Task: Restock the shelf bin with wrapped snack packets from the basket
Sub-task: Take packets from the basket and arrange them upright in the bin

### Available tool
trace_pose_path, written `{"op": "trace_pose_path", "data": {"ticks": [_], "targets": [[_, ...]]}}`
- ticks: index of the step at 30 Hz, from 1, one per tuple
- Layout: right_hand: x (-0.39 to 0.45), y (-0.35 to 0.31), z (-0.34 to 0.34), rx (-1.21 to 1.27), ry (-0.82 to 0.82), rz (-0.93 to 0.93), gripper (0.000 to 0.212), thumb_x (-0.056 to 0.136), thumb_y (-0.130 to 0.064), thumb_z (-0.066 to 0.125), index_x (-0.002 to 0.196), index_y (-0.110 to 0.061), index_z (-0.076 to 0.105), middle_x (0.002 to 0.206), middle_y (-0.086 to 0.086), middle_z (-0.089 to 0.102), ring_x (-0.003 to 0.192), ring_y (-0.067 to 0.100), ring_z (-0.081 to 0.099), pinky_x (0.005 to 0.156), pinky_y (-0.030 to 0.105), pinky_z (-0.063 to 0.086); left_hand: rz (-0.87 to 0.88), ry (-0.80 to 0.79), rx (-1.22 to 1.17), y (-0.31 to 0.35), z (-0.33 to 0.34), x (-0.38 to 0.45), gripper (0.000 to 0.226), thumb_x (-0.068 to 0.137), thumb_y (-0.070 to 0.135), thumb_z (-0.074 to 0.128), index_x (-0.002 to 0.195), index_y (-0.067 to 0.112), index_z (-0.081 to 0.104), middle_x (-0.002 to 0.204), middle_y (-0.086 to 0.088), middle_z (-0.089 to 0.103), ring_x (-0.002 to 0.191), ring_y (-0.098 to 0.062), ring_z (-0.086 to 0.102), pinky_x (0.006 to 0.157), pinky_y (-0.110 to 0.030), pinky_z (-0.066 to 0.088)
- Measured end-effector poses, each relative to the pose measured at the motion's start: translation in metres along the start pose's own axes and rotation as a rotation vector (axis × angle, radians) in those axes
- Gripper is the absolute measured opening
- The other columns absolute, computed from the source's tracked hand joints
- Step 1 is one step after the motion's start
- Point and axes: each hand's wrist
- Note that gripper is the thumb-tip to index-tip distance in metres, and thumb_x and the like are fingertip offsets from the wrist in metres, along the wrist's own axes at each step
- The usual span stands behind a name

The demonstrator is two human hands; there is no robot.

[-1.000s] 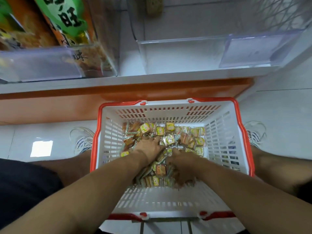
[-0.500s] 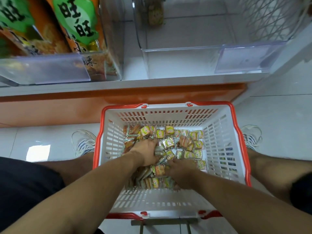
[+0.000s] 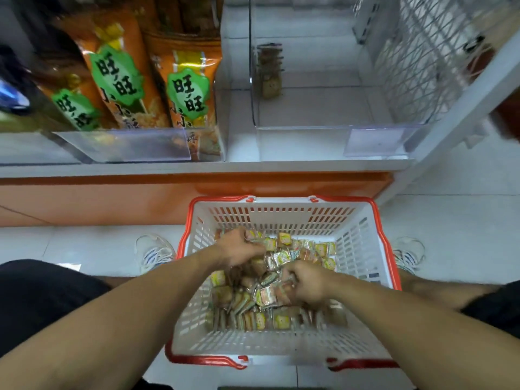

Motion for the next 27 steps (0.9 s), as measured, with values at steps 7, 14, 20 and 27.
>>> {"op": "trace_pose_path", "data": {"ticks": [7, 14, 20, 27], "targets": [[-0.081, -0.099, -0.154, 0.201, -0.129, -0.146, 0.029, 0.079, -0.007, 0.084, 0.094, -0.012, 0.059, 0.086, 0.013, 0.068, 0.079, 0.031, 0.063, 0.067, 0.041, 0.053, 0.094, -0.163, -0.311, 0.078, -0.084, -0.064, 0.035, 0.083, 0.025, 0.076, 0.109, 0.011, 0.058, 0.100, -0.009, 0.070, 0.083, -0.021, 0.072, 0.064, -0.030, 0.059], [-0.161, -0.158, -0.206, 0.688, 0.045, -0.368, 0.037, 0.077, -0.009, 0.080, 0.108, -0.010, 0.059, 0.081, 0.013, 0.064, 0.050, 0.019, 0.055, 0.052, 0.029, 0.051, 0.230, -0.394, -0.778, 0.140, -0.120, -0.133, 0.049, 0.073, 0.014, 0.065, 0.120, 0.007, 0.056, 0.107, -0.023, 0.070, 0.088, -0.033, 0.073, 0.077, -0.045, 0.064], [-0.154, -0.167, -0.197, 1.030, 0.198, -0.362, 0.017, 0.087, -0.006, 0.067, 0.103, -0.009, 0.062, 0.077, 0.010, 0.066, 0.050, 0.015, 0.059, 0.047, 0.027, 0.051, 0.303, -0.390, -1.116, 0.161, -0.117, -0.143, 0.057, 0.074, 0.017, 0.068, 0.131, 0.008, 0.066, 0.130, -0.027, 0.066, 0.111, -0.039, 0.070, 0.075, -0.045, 0.065], [-0.144, -0.149, -0.189, 0.890, 0.476, -0.408, 0.020, 0.079, -0.021, 0.081, 0.097, -0.024, 0.075, 0.092, 0.001, 0.076, 0.073, 0.013, 0.067, 0.061, 0.025, 0.053, 0.240, -0.281, -1.095, 0.166, -0.110, -0.141, 0.047, 0.060, 0.003, 0.088, 0.105, 0.010, 0.078, 0.114, -0.023, 0.075, 0.101, -0.037, 0.075, 0.073, -0.040, 0.065]]}}
Point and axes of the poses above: each hand's wrist, its own x-axis towards the middle knuckle, its own z-axis out of the palm, y = z × x
